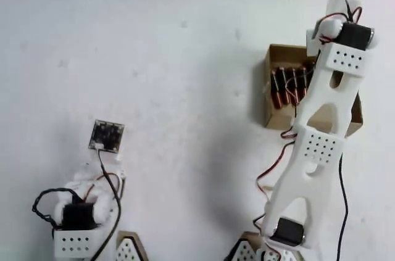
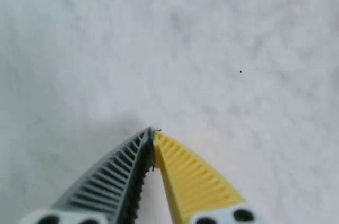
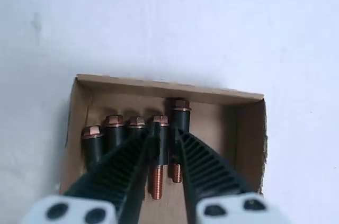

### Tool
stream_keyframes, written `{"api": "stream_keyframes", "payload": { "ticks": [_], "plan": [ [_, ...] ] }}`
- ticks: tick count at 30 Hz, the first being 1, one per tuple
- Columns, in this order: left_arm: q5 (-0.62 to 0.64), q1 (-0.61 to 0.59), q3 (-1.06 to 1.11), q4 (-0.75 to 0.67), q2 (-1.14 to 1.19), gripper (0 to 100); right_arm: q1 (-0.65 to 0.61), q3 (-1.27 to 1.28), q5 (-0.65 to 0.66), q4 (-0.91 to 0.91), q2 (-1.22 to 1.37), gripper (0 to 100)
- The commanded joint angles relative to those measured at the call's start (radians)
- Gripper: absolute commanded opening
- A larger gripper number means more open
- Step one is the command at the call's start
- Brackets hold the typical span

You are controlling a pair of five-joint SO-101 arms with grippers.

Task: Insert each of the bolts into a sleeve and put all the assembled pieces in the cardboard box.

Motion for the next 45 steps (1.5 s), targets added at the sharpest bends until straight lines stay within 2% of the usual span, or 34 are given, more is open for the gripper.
{"api": "stream_keyframes", "payload": {
  "ticks": [1,5,14,23,36,45],
  "plan": [
    [-0.006,-0.001,-0.003,-0.003,-0.016,2,-0.024,-0.052,-0.032,0.033,-0.056,1.7],
    [-0.006,-0.001,-0.003,-0.003,-0.016,2,-0.016,-0.049,-0.11,0.036,-0.125,1.7],
    [-0.006,-0.001,-0.003,-0.003,-0.016,2,-0.019,0.026,-0.109,0.039,-0.321,1.6],
    [-0.006,-0.001,-0.003,-0.003,-0.016,2,-0.042,0.477,-0.115,0.036,-0.684,1.7],
    [-0.006,-0.001,-0.003,-0.003,-0.016,2,-0.222,1.106,-0.117,0.031,-1.196,1.7],
    [-0.006,-0.001,-0.003,-0.003,-0.016,2,-0.295,1.436,-0.117,0.031,-1.455,1.7]
  ]
}}
